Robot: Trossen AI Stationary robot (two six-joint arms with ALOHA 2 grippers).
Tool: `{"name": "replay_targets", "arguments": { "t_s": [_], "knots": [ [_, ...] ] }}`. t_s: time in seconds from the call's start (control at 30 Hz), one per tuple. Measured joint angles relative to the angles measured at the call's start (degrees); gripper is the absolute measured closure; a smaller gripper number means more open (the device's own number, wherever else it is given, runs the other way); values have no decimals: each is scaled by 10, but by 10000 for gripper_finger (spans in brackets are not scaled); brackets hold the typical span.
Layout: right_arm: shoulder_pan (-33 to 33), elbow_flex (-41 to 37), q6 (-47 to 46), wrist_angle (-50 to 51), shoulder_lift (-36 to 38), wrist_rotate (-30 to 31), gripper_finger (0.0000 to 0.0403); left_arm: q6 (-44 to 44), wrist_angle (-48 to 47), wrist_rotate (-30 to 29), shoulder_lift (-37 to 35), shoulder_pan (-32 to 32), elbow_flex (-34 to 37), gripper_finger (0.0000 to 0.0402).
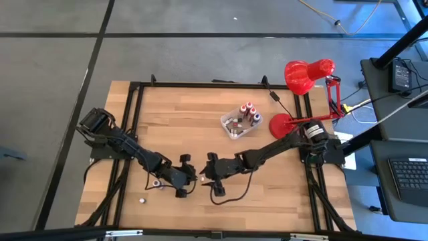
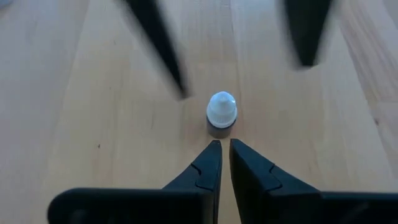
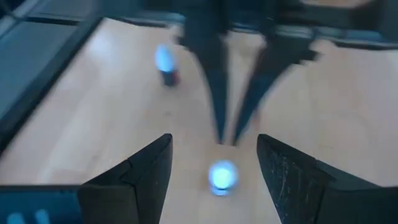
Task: Pick & Place food coloring
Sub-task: Put the small red food coloring bottle in the transparent bin
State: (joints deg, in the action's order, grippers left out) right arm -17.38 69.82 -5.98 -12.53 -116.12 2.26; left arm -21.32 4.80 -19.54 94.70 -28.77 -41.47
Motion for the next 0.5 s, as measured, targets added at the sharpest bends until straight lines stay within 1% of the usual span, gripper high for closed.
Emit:
{"name": "replay_targets", "arguments": {
  "t_s": [0.17, 0.27, 0.5],
  "knots": [
    [9, 0, 1, -2, -30, 6, 167, 0, -3, 27, 0, 0, 0, 379],
    [9, 0, 0, -6, -48, -9, 175, 0, -3, 33, 0, 0, 0, 382],
    [9, 0, 2, -38, -64, -9, 219, 0, -3, 33, 0, 0, 0, 387]
  ]
}}
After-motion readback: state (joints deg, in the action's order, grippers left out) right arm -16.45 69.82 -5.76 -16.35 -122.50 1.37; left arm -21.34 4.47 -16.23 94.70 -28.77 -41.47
